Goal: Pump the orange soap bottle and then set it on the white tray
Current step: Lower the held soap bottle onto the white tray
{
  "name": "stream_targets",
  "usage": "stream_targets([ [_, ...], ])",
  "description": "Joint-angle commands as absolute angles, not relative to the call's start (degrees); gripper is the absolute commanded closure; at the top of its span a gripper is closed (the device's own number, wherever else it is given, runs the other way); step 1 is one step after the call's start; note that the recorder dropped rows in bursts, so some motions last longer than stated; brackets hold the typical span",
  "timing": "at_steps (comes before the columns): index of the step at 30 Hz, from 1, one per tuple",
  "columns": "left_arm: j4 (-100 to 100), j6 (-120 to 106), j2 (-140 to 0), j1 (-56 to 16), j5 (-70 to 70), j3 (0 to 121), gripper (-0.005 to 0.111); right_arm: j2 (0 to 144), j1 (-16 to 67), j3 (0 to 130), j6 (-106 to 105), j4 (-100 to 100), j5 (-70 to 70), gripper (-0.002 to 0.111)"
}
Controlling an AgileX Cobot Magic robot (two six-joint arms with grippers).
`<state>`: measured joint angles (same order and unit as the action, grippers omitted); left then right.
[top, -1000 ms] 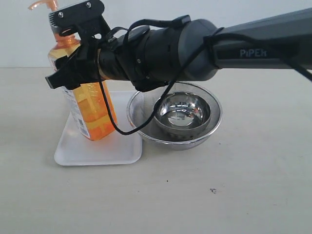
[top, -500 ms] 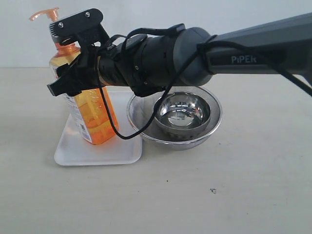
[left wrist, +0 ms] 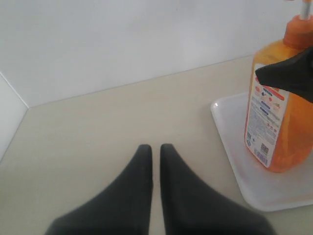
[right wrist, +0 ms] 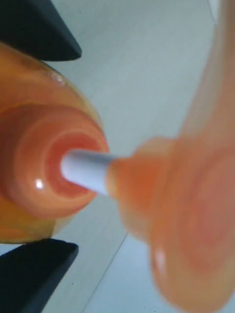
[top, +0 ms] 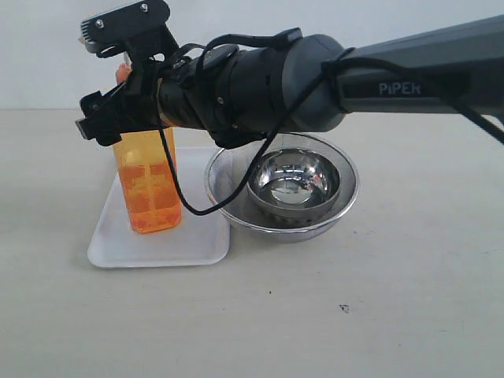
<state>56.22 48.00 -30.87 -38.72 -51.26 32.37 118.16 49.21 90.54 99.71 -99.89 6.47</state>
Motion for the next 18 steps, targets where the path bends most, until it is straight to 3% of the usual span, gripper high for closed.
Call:
stream_targets([
  [1,56.72,47.88,-30.63,-38.94,-50.83,32.04,0.102,117.14,49.17,90.86,99.96,-99.95,6.06,0.019],
  [18,57.63,47.88,-30.63,-38.94,-50.94,32.04,0.102,103.34,49.17,79.25,99.76,-99.95,1.83,0.019],
])
